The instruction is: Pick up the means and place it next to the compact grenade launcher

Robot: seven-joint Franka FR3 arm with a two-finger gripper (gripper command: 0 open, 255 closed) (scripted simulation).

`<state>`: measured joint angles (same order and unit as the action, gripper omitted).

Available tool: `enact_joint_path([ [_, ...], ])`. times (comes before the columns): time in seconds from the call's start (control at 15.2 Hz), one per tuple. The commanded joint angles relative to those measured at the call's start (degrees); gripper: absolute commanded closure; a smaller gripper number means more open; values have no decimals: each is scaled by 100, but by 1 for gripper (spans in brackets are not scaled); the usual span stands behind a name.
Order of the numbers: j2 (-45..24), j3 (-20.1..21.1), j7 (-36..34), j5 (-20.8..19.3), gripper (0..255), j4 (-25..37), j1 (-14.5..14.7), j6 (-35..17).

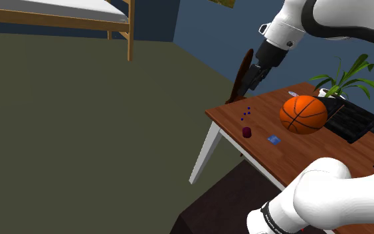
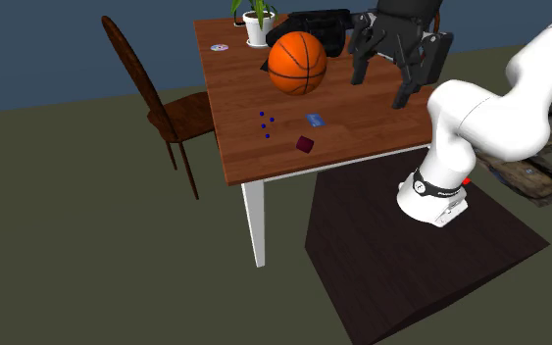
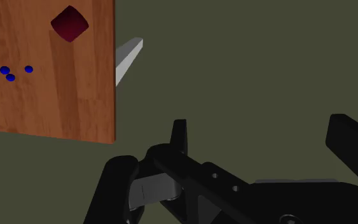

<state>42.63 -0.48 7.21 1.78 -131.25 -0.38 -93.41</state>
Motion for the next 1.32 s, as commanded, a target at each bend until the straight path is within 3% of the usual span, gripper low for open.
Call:
enact_joint_path([
  [0.0,0,0,0,0,0,0,0,0],
  [0.66,-917,-857,768,-613,0,-266,-459,-851],
  [1.25,-2150,-1616,1432,-970,0,-40,-822,-1630],
])
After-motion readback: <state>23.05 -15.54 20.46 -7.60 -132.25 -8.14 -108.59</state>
